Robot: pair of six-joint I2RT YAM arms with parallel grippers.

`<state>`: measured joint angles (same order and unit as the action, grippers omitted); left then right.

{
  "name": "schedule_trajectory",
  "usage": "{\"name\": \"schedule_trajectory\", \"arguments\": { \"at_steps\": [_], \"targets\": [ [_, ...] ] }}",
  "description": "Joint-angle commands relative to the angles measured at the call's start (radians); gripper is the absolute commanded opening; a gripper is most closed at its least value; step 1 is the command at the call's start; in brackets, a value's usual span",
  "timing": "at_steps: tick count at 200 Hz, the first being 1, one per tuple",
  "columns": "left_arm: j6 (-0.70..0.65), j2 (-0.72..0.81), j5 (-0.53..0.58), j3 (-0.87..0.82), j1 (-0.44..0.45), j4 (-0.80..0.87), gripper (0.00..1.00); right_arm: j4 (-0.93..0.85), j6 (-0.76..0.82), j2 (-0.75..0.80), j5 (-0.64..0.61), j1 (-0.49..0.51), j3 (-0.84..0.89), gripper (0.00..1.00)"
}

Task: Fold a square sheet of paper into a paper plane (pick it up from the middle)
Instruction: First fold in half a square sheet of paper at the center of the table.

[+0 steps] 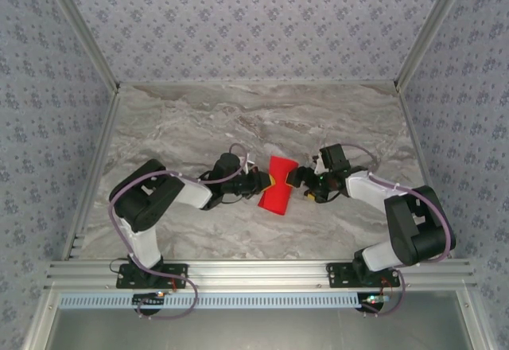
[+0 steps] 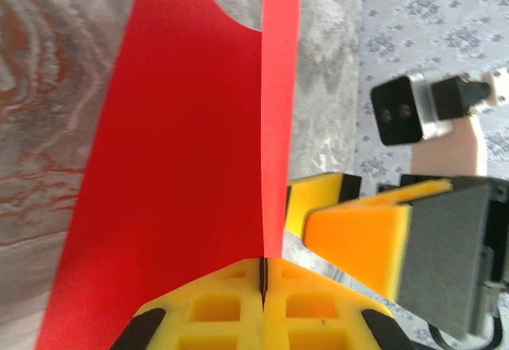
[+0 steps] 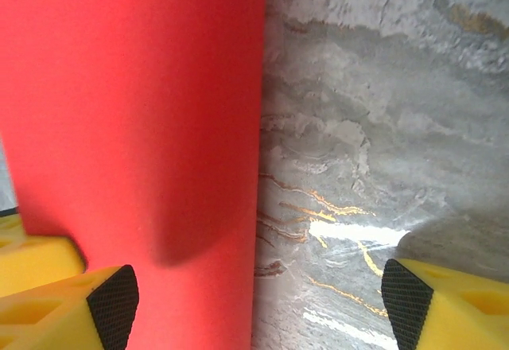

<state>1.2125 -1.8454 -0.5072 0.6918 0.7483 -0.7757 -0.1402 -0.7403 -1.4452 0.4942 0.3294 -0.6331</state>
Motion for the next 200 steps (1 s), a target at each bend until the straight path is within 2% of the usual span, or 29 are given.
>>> {"name": "schedule_trajectory", "arguments": {
  "at_steps": [1,53,103,117,142,157,200],
  "targets": [
    [-0.022,-0.04,0.024,0.054,0.004,0.05,0.01,0.096,-0.05,-0.001,0.047,0.002,0.015,0.83],
    [-0.028,-0.079,0.027,0.089,0.005,0.103,0.02,0.091,-0.066,-0.073,0.041,0.039,-0.017,0.72],
    [-0.048,-0.074,0.025,0.105,0.0,0.156,0.09,0.015,-0.055,-0.135,-0.027,0.063,-0.073,0.55],
    [-0.057,-0.062,0.022,0.104,-0.007,0.173,0.13,-0.028,-0.049,-0.152,-0.065,0.072,-0.094,0.49],
    [-0.08,-0.013,0.025,0.092,-0.036,0.222,0.31,-0.111,-0.032,-0.187,-0.138,0.085,-0.121,0.4],
    [-0.102,0.034,0.037,0.084,-0.065,0.283,0.38,-0.146,-0.024,-0.208,-0.173,0.084,-0.132,0.38],
    [-0.199,0.183,0.126,0.083,-0.121,0.493,0.47,-0.172,-0.043,-0.257,-0.228,0.082,-0.133,0.36]
  ]
}}
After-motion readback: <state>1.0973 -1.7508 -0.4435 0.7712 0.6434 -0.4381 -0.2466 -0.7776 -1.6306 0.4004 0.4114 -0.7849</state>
